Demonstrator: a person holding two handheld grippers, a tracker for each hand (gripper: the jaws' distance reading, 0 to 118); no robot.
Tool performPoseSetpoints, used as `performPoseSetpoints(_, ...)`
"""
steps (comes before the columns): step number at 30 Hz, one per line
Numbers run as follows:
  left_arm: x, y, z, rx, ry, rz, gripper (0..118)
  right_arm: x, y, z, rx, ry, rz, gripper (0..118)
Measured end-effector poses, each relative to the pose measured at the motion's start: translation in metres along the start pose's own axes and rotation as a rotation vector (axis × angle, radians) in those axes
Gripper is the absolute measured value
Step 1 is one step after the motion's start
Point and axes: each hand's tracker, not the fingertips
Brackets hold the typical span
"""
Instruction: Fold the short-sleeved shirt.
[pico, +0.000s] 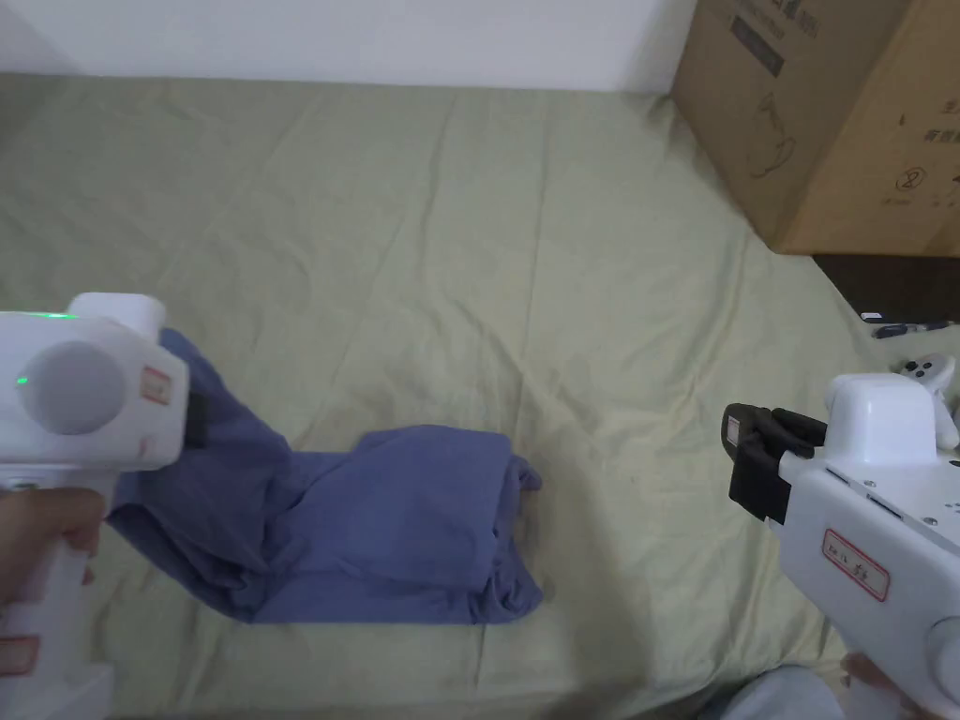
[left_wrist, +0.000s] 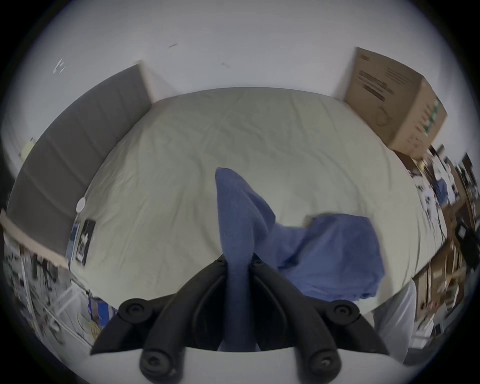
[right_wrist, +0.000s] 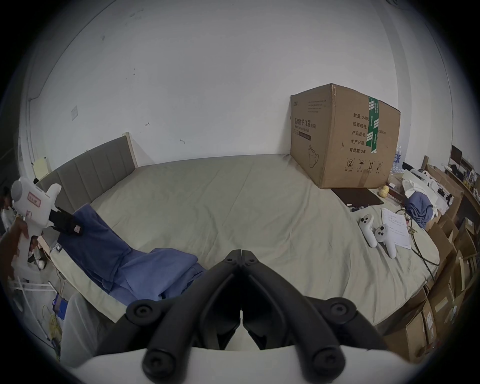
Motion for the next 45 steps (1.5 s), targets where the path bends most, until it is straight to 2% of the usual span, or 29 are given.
performPoseSetpoints(3, 0.044, 0.002, -0.013, -0.024, -0.017, -0.102, 7, 0.002, -0.002, 0.007, 0.007, -0.008, -0.009, 0)
performPoseSetpoints(8, 0.107, 0.002, -0.044, -0.096, -0.149, -0.138, 8, 0.011, -0.008, 0.02, 0.012, -0.038, -0.03, 0)
performPoseSetpoints(10, 0.131, 0.0, -0.062, -0.149, -0.209, -0.152, 21, 0.015, -0.01, 0.027, 0.009, -0.055, -0.038, 0)
performPoseSetpoints(12, 0.15, -0.002, -0.086, -0.203, -0.307, -0.137, 47, 0.019, -0.011, 0.031, 0.011, -0.079, -0.048, 0)
performPoseSetpoints(14, 0.165, -0.006, -0.105, -0.264, -0.414, -0.128, 49, 0.025, -0.011, 0.033, 0.005, -0.089, -0.062, 0)
performPoseSetpoints(16, 0.176, -0.007, -0.117, -0.343, -0.424, -0.078, 49, 0.026, -0.011, 0.036, 0.004, -0.094, -0.068, 0)
performPoseSetpoints(18, 0.175, -0.003, -0.112, -0.312, -0.406, -0.062, 49, 0.025, -0.01, 0.039, 0.011, -0.107, -0.064, 0)
performPoseSetpoints(20, 0.166, 0.005, -0.099, -0.199, -0.464, -0.029, 48, 0.025, -0.009, 0.041, 0.015, -0.108, -0.068, 0)
performPoseSetpoints(21, 0.16, 0.008, -0.093, -0.136, -0.465, -0.012, 40, 0.024, -0.008, 0.041, 0.015, -0.107, -0.071, 0)
performPoseSetpoints(23, 0.149, 0.008, -0.085, 0.001, -0.416, 0.013, 3, 0.022, -0.007, 0.041, 0.017, -0.105, -0.075, 0)
performPoseSetpoints(24, 0.148, 0.006, -0.079, 0.044, -0.36, 0.01, 0, 0.021, -0.008, 0.042, 0.019, -0.103, -0.077, 0)
performPoseSetpoints(25, 0.144, 0.003, -0.08, 0.07, -0.323, 0.013, 0, 0.023, -0.009, 0.039, 0.019, -0.102, -0.081, 0)
performPoseSetpoints(29, 0.14, -0.019, -0.104, 0.006, -0.37, 0.05, 0, 0.02, -0.012, 0.036, 0.006, -0.094, -0.081, 0)
performPoseSetpoints(34, 0.156, -0.065, -0.154, -0.099, -0.364, -0.028, 0, 0.02, -0.012, 0.036, -0.001, -0.092, -0.081, 0)
performPoseSetpoints(36, 0.155, -0.075, -0.161, -0.049, -0.397, -0.016, 0, 0.018, -0.011, 0.035, 0.001, -0.092, -0.082, 0)
performPoseSetpoints(39, 0.15, -0.064, -0.158, -0.084, -0.411, 0.091, 0, 0.015, -0.007, 0.032, 0.006, -0.079, -0.066, 0)
performPoseSetpoints(41, 0.145, -0.05, -0.144, -0.121, -0.431, 0.086, 0, 0.01, -0.004, 0.03, 0.013, -0.067, -0.046, 0)
performPoseSetpoints(43, 0.134, -0.041, -0.118, -0.014, -0.492, 0.079, 0, 0.003, 0.002, 0.027, 0.02, -0.049, -0.028, 0)
performPoseSetpoints(45, 0.121, -0.034, -0.084, 0.15, -0.469, 0.061, 0, -0.006, 0.007, 0.024, 0.035, -0.026, -0.008, 0)
